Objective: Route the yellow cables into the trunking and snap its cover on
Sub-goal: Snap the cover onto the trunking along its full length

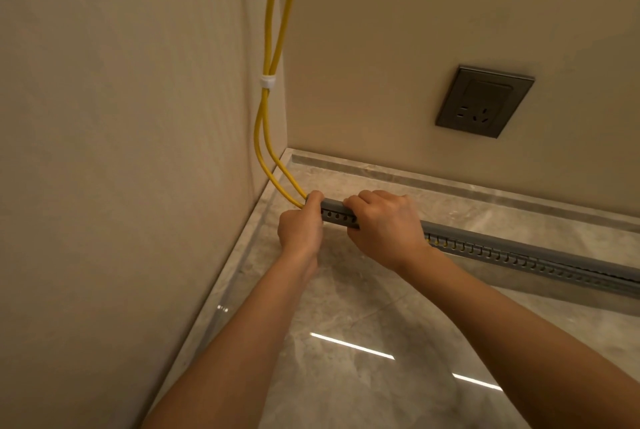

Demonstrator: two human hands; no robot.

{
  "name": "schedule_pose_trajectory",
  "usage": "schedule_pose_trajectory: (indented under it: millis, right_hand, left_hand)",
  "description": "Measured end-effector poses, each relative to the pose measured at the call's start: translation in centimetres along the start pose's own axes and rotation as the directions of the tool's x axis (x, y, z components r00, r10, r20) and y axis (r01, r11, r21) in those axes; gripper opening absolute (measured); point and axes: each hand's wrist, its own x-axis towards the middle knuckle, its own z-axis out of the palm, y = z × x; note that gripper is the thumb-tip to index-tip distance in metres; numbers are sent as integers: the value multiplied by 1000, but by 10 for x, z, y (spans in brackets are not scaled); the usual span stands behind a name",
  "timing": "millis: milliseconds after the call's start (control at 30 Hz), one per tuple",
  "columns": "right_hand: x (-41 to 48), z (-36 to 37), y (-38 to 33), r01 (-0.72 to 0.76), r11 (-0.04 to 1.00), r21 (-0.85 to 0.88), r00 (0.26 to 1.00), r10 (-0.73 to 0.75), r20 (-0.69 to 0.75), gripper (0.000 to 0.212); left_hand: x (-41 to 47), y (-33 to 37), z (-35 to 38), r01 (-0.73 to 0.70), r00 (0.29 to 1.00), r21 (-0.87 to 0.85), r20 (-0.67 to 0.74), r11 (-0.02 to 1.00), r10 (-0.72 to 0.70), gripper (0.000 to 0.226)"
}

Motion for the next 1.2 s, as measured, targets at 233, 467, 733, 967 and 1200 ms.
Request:
schedule_pose_trajectory:
  millis: [233, 467, 733, 967, 1200]
  right_hand:
    - [-2, -3, 0, 30, 999, -32, 999, -30, 24, 17]
    - [42, -35, 15, -441, 840, 315, 816, 230, 531, 51]
    - [63, -16, 3, -620, 757, 204, 534, 217, 817, 57]
    - [50, -12, 2, -565, 800, 200, 582, 214, 785, 41]
    - [46, -12, 2, -546, 824, 149, 642, 297, 707, 32]
  left_hand:
    - [-2, 0, -3, 12, 1000, -14, 15, 1000, -12, 31]
    - [-8, -4, -13, -32, 987, -76, 156, 997, 44, 31]
    - [-9, -3, -17, -148, 962, -114, 212, 982, 169, 35]
    - [-5, -11, -21, -87, 963, -99, 247, 991, 109, 39]
    - [-17, 40, -42, -398, 868, 838, 213, 373, 449, 61]
